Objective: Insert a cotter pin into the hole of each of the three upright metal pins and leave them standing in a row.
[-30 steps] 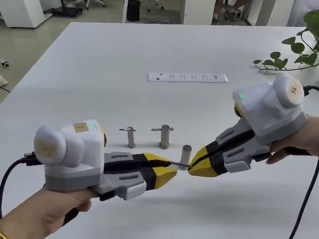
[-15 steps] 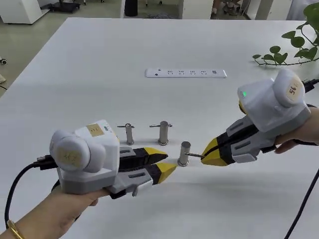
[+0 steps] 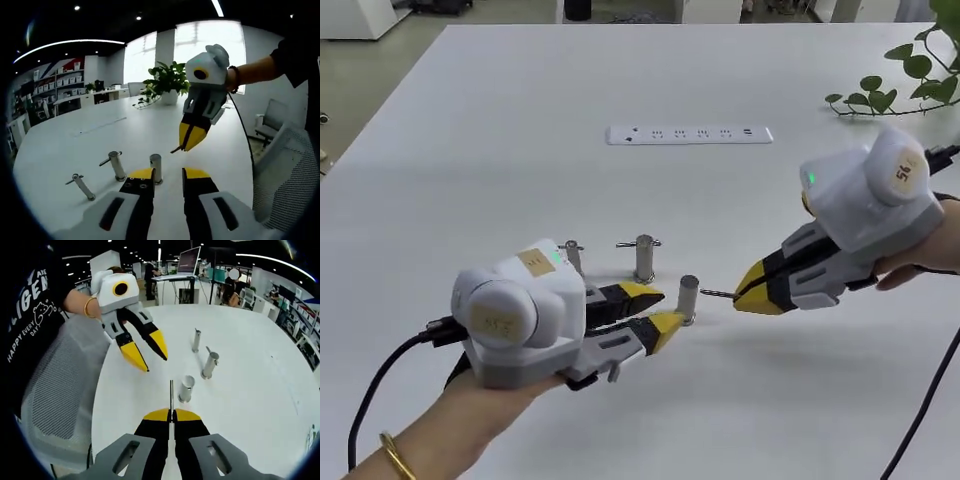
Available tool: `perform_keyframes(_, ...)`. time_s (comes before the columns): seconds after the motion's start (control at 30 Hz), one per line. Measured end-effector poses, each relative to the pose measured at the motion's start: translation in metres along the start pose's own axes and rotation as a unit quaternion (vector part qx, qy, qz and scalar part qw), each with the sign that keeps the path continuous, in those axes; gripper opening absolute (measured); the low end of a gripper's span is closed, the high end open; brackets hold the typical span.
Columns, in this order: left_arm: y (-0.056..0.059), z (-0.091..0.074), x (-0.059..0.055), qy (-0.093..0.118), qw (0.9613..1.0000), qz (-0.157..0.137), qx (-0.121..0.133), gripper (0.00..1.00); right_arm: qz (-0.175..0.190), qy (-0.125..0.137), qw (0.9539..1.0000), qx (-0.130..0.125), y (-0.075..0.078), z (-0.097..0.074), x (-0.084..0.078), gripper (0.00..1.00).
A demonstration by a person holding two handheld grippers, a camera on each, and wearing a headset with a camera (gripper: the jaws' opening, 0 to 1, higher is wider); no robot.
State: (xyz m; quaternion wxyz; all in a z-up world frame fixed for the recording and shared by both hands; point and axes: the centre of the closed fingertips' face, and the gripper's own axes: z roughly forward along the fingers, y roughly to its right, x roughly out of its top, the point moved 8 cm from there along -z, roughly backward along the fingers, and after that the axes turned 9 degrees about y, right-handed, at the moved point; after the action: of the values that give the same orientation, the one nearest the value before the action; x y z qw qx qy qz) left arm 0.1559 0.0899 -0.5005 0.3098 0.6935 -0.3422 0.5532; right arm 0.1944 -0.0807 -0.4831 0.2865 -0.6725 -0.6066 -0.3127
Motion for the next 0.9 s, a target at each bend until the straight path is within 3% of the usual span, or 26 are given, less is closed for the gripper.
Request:
perform_keyframes(0.53, -0.006, 0.020, -0.014, -0.021, 0.9991, 0.025, 0.027, 0.39, -0.020, -0.018, 0.9996, -0.011, 0.015, 0.004, -0.010, 0.00)
perform_keyframes(0.9, -0.012, 0.036, -0.023, -0.036, 0.9986, 0.015, 0.035, 0.32, -0.022, -0.018, 0.9996, -0.004, 0.023, 0.010, -0.013, 0.00)
